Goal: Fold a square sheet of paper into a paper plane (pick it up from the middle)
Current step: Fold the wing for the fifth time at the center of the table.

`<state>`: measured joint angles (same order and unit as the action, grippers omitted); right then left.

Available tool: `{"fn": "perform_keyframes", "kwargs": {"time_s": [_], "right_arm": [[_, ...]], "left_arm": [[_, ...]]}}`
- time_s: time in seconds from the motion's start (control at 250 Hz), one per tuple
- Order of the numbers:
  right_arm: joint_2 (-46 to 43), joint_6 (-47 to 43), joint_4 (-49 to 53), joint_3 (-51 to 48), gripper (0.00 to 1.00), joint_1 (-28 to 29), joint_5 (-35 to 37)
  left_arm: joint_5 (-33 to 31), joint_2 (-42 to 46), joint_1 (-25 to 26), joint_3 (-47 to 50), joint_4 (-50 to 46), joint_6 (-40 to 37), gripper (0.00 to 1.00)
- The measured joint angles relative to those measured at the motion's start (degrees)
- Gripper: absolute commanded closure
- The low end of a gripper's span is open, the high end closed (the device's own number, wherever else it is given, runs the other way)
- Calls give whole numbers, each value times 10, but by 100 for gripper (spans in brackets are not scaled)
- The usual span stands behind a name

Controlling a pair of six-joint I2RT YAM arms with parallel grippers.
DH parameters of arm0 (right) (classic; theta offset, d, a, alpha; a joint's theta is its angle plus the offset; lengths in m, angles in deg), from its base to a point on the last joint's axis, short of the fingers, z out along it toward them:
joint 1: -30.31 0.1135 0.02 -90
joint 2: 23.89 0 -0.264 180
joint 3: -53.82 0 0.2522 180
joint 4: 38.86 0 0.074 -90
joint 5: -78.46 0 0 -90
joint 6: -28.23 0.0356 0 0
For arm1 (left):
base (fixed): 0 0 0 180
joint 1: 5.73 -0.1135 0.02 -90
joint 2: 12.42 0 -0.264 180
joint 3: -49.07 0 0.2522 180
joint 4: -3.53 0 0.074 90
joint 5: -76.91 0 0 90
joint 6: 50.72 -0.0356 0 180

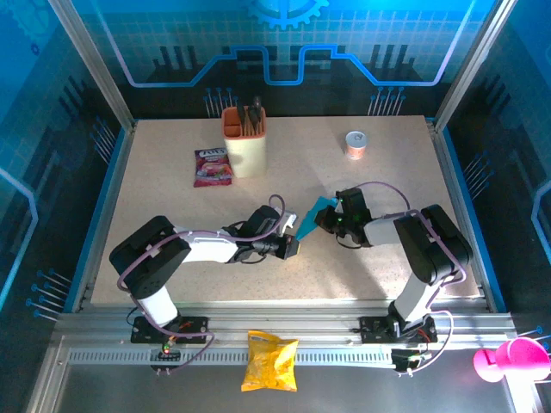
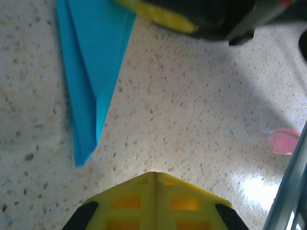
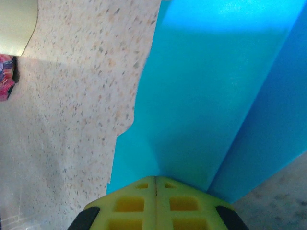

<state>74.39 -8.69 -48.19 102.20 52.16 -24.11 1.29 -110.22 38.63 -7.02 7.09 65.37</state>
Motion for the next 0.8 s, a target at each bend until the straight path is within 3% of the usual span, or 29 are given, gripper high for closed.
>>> {"fn": "perform_keyframes", "kwargs": {"time_s": [0.236, 0.447, 0.551, 0.679, 0.799], "right_arm": [[-13, 23, -19, -21, 100, 62, 33], [-19, 44, -16, -24, 100, 85, 30], [-20, 46, -1, -19, 100, 83, 16], [-19, 47, 35, -3, 91, 66, -17], [-9, 42, 73, 20, 89, 37, -62]], "left_arm": [[-2, -8, -3, -28, -12, -17, 100], [-5, -53, -20, -36, -12, -27, 100], [-2, -70, -26, -36, -4, -27, 100], [2, -71, -26, -21, 24, -26, 100], [3, -70, -26, -1, 64, -26, 100]]}}
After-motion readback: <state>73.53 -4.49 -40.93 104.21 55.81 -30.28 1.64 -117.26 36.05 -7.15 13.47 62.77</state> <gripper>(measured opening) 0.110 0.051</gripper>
